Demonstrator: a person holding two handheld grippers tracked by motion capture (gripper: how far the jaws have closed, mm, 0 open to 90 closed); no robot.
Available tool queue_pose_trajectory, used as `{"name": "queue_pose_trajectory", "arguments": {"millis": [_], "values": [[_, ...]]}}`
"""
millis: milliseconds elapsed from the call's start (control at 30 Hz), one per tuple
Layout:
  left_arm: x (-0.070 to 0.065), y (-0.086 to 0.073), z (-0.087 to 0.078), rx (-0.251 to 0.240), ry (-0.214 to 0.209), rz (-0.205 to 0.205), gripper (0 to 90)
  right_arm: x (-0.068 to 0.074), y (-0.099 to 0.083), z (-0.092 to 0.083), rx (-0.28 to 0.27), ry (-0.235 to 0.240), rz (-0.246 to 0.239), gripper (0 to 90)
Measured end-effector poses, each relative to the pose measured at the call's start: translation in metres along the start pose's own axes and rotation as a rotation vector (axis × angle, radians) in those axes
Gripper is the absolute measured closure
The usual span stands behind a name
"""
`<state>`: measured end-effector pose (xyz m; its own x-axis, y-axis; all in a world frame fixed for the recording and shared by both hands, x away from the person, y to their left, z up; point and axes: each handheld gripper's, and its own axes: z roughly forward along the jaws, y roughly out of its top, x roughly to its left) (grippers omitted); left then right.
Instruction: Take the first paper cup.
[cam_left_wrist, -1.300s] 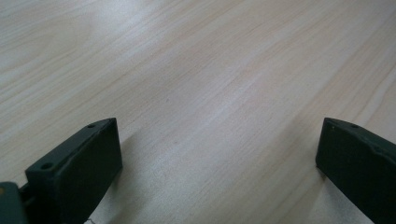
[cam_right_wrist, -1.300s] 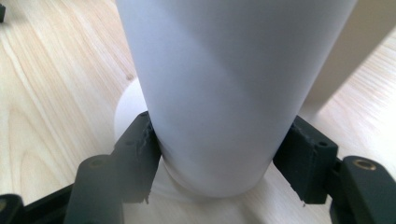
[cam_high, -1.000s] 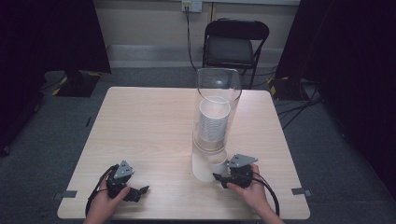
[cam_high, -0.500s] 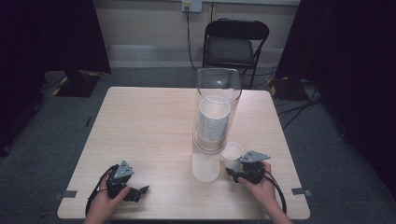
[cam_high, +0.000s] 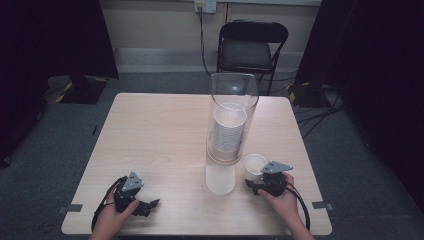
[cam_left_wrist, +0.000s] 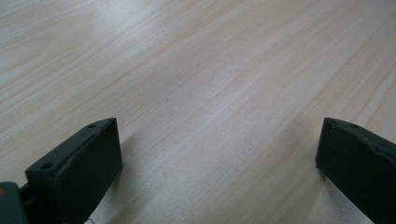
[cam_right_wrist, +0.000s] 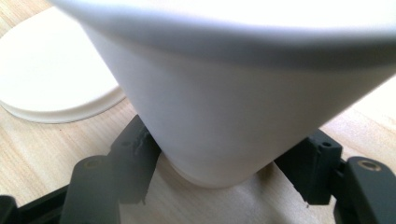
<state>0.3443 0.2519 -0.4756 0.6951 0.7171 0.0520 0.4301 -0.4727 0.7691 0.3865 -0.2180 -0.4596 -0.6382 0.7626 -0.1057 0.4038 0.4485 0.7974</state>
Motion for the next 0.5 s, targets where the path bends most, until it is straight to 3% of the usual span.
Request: {"name": "queue_pose_trajectory", "arguments": {"millis": [300, 500], "values": [[0.0001, 0.0, 0.0, 0.0, 0.0, 0.0, 0.0, -0.0019, -0.0026, -0.0033, 0.006, -0.006, 0.009, 30.6], [0.0001, 0.0, 0.0, 0.0, 0.0, 0.0, 0.0, -0.0028, -0.0021, -0.0076, -0.004, -0.018, 0.019, 23.9]]}}
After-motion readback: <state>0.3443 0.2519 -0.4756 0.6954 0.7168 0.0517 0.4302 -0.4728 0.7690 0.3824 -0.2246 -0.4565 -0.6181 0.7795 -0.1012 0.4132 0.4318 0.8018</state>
